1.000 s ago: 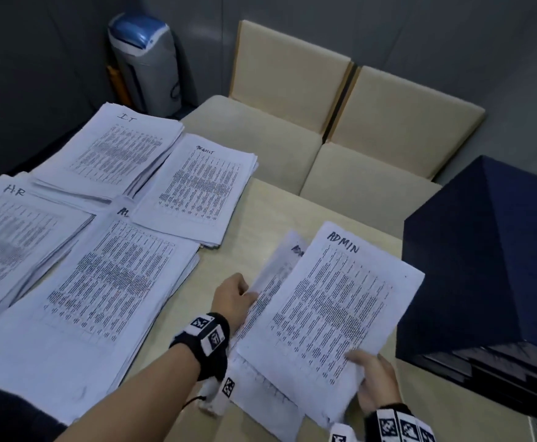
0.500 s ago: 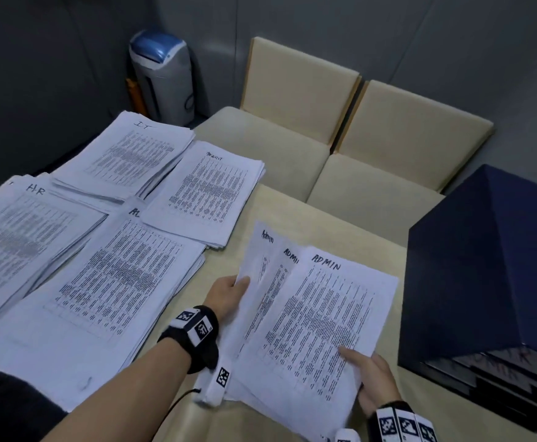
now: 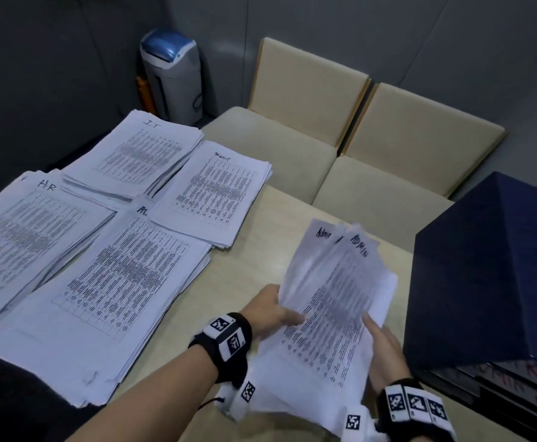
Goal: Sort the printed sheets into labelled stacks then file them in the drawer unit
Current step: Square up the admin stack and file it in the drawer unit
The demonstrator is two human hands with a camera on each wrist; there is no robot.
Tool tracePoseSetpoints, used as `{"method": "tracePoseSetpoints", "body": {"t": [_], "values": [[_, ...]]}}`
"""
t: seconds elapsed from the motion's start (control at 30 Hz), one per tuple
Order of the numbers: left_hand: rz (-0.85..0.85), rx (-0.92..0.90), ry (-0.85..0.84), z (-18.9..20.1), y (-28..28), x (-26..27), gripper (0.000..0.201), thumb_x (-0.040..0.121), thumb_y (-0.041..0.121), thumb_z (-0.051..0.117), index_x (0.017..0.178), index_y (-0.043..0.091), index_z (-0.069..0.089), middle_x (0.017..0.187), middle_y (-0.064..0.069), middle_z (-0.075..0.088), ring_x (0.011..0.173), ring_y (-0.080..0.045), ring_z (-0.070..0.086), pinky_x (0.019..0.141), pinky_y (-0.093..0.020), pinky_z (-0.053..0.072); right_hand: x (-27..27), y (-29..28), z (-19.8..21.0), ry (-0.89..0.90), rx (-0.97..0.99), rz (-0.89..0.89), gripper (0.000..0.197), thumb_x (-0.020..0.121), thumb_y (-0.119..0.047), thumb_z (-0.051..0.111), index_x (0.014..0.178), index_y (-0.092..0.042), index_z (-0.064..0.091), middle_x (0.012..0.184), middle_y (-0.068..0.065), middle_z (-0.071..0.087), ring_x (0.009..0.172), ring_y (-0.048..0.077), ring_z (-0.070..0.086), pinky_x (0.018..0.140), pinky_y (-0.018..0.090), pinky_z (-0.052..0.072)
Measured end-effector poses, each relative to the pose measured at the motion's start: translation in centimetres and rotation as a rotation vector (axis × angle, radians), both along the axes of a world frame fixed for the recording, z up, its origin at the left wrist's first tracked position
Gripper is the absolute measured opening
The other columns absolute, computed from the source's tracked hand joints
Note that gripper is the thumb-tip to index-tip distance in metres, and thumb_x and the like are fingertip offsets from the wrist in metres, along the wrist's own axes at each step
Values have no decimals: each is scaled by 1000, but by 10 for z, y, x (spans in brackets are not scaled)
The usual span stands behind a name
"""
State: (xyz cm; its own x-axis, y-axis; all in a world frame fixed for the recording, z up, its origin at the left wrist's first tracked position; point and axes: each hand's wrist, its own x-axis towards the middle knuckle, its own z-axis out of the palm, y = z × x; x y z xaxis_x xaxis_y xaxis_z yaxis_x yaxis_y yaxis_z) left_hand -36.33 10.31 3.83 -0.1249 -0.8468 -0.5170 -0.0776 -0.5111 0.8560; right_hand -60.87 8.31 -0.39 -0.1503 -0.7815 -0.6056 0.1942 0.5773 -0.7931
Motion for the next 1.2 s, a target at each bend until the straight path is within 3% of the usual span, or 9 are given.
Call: {"method": "tracePoseSetpoints", "body": {"t": [0.2, 0.3, 0.4, 0.57, 0.67, 0.77, 0.87, 1.07, 1.2], "values": [[-11, -316, -8, 68, -30, 42, 42, 75, 15, 85, 109, 0, 66, 94, -16, 75, 84, -27, 73, 85, -40, 58, 31, -22, 92, -106, -372, 96, 29, 98, -8, 58, 127, -10, 62, 119, 8, 75, 105, 19, 74, 76, 28, 61], [152, -427, -48, 79, -32, 57, 44, 75, 15, 86, 112, 4, 66, 94, -9, 76, 88, -22, 74, 83, -36, 60, 53, -23, 115, -70, -517, 184, 27, 97, -9, 59, 124, -10, 65, 117, 5, 76, 110, 20, 72, 88, 32, 61], [255, -393, -33, 64, -25, 66, 50, 75, 13, 86, 117, 5, 61, 97, -8, 75, 88, -23, 74, 81, -39, 60, 68, -17, 102, 19, -566, 294, 39, 94, -11, 65, 133, -11, 60, 123, 2, 73, 113, 14, 70, 93, 28, 58], [234, -216, -209, 22, 1, 84, 54, 89, 17, 72, 129, 12, 36, 121, -6, 59, 105, -15, 63, 92, -31, 56, 96, -6, 64, 159, -485, 316, 14, 99, -4, 59, 109, -11, 65, 96, -4, 70, 96, 12, 70, 63, 4, 49], [187, -199, -246, 13, 17, 98, 32, 99, 14, 54, 131, 12, 46, 121, -9, 63, 108, -14, 61, 99, -39, 53, 116, -5, 56, 187, -478, 281, 19, 101, -5, 55, 119, -11, 62, 102, -5, 70, 97, 12, 68, 68, 6, 51], [341, -290, -363, 21, 23, 129, 14, 103, 13, 47, 95, 17, 58, 84, -1, 61, 83, -11, 53, 72, -16, 53, 146, -6, 51, 163, -435, 255, 26, 101, -14, 60, 127, -15, 62, 114, 0, 74, 106, 19, 70, 90, 35, 58], [424, -278, -492, 27, 27, 181, 24, 104, 16, 47, 81, 23, 51, 76, 7, 53, 70, -14, 52, 62, -23, 44, 188, -1, 50, 105, -376, 327, 20, 99, -13, 62, 119, -15, 64, 110, 0, 76, 100, 20, 72, 80, 34, 61], [332, -74, -906, -13, 57, 319, 20, 100, 15, 46, 107, 8, 65, 98, -13, 71, 90, -33, 67, 77, -37, 55, 282, 31, 5, 247, -66, 561, 21, 97, -30, 66, 102, -10, 68, 100, 7, 76, 90, 21, 72, 76, 34, 55], [150, -10, -1057, -47, 77, 363, 37, 94, 23, 59, 128, 11, 54, 128, -9, 52, 112, -25, 54, 96, -40, 51, 319, 55, -23, 350, 131, 537, 34, 91, -44, 70, 99, -10, 70, 96, 7, 77, 88, 24, 71, 79, 35, 52]]}}
